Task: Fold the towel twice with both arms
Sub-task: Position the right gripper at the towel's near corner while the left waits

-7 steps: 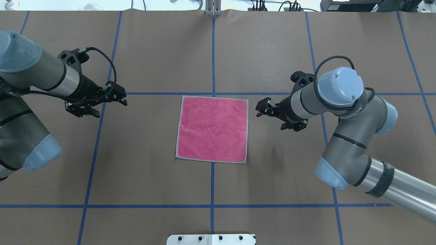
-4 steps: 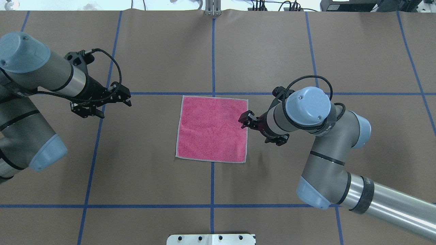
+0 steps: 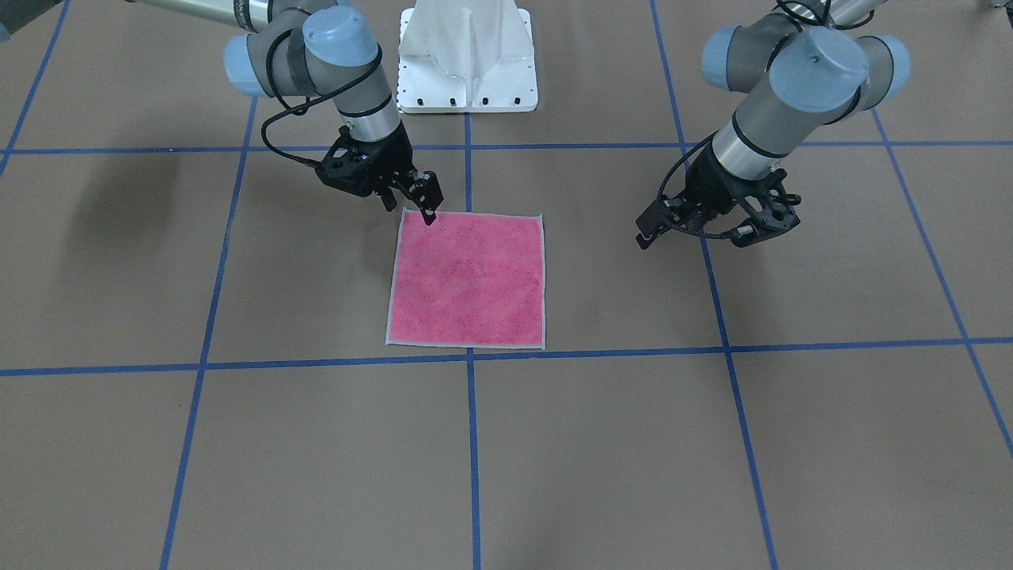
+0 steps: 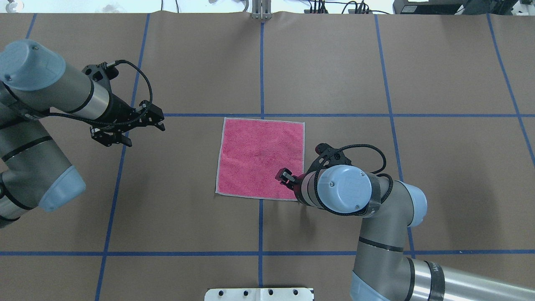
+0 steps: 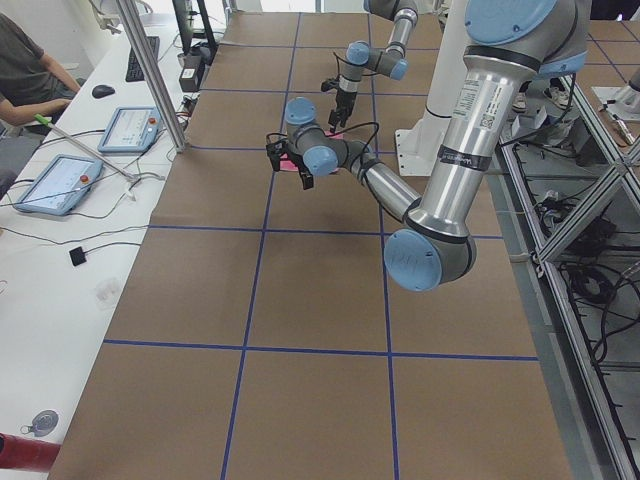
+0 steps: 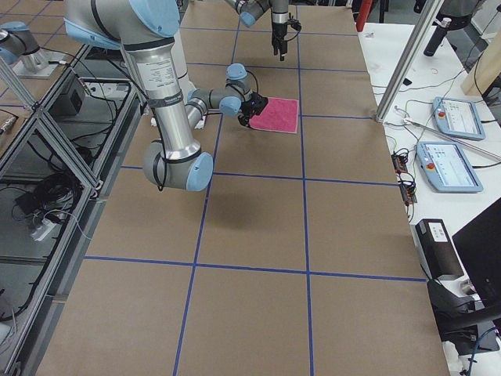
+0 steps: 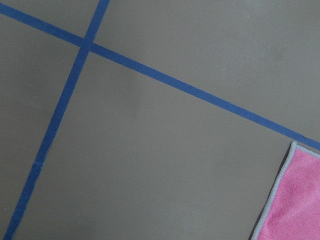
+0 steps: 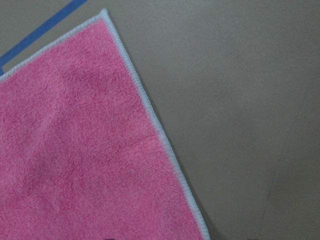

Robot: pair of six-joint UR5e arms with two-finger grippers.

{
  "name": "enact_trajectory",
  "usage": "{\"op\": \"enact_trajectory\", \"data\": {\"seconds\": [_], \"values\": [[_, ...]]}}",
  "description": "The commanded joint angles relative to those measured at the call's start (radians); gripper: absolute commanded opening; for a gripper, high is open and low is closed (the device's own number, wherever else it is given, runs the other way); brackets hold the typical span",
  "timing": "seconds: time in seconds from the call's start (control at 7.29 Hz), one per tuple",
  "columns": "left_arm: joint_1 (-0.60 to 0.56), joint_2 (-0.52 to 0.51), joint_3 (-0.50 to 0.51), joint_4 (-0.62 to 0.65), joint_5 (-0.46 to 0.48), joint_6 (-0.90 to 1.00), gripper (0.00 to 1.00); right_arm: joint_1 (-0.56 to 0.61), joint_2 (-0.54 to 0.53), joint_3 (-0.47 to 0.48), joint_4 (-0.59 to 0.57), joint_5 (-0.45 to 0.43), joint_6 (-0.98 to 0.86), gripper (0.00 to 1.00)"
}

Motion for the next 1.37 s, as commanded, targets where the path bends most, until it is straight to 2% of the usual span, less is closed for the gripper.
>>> {"op": "enact_trajectory", "data": {"seconds": [0.0, 0.27, 0.55, 0.82, 1.24], "values": [[0.01, -0.004, 0.0, 0.0, 0.0, -0.015, 1.0, -0.017, 0.015, -0.011, -0.002, -0.012, 0.045, 0.57], [0.013, -0.004, 0.0, 0.0, 0.0, -0.015, 1.0, -0.017, 0.018, -0.01, -0.064, -0.018, 0.043, 0.53], [0.018, -0.004, 0.002, 0.001, 0.002, -0.016, 1.0, -0.016, 0.017, 0.002, -0.068, -0.017, 0.043, 0.49], [0.028, -0.006, 0.002, 0.001, 0.026, -0.027, 1.0, -0.005, 0.017, 0.033, -0.158, -0.011, 0.037, 0.48], [0.03, -0.006, 0.002, 0.001, 0.026, -0.029, 1.0, -0.017, 0.017, 0.024, -0.162, -0.018, 0.037, 0.45]]}}
